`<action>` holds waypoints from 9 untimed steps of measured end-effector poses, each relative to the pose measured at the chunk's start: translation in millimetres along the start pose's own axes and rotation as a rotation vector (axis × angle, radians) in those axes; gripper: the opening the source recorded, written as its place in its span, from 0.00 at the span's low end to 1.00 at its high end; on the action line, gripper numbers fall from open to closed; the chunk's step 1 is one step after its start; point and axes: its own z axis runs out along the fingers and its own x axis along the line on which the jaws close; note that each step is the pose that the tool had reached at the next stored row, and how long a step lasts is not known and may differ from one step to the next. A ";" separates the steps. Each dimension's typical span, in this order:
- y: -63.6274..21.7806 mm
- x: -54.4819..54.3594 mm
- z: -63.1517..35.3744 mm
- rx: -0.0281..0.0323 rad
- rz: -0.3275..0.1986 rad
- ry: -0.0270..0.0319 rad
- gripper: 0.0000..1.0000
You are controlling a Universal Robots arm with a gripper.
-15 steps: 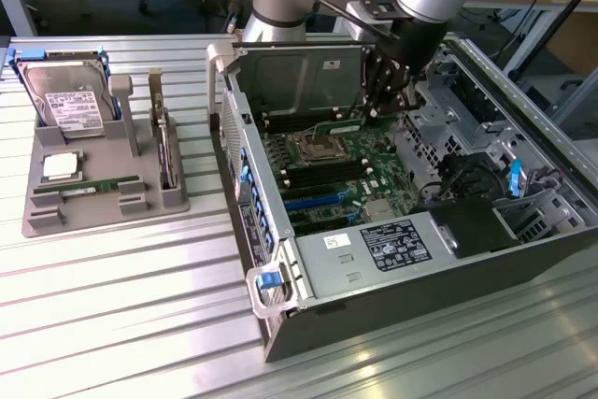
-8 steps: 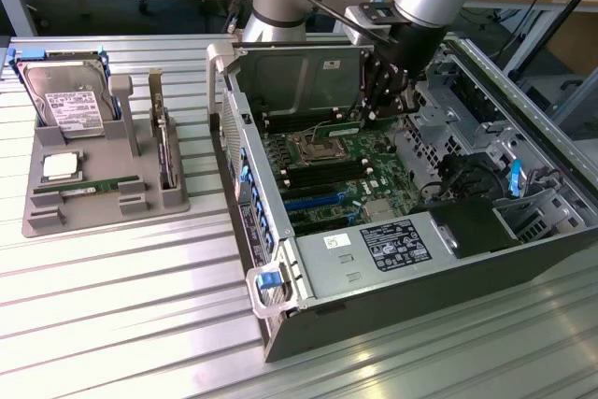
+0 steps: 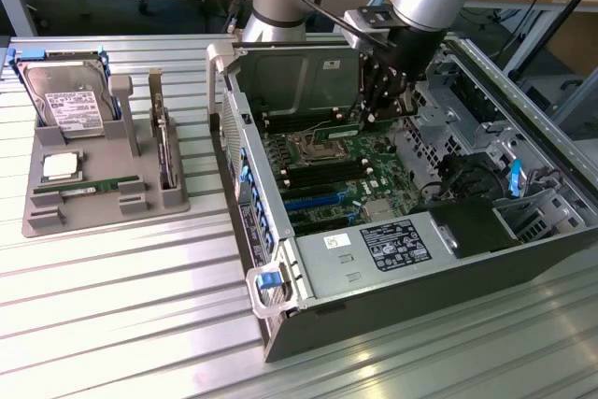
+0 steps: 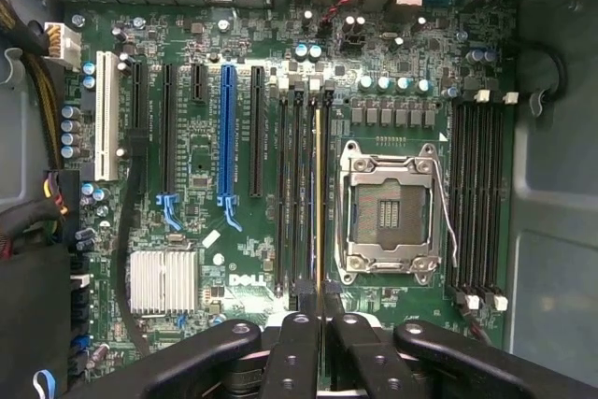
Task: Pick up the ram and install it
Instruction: 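Insert the ram into the slot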
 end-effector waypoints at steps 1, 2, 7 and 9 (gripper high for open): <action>0.0 0.0 0.9 0.0000 0.000 0.0001 0.12; -0.1 0.0 1.2 0.0000 0.000 0.0000 0.12; -0.2 0.1 3.4 0.0000 0.000 0.0000 0.12; -0.2 0.1 4.4 0.0000 0.000 0.0000 0.12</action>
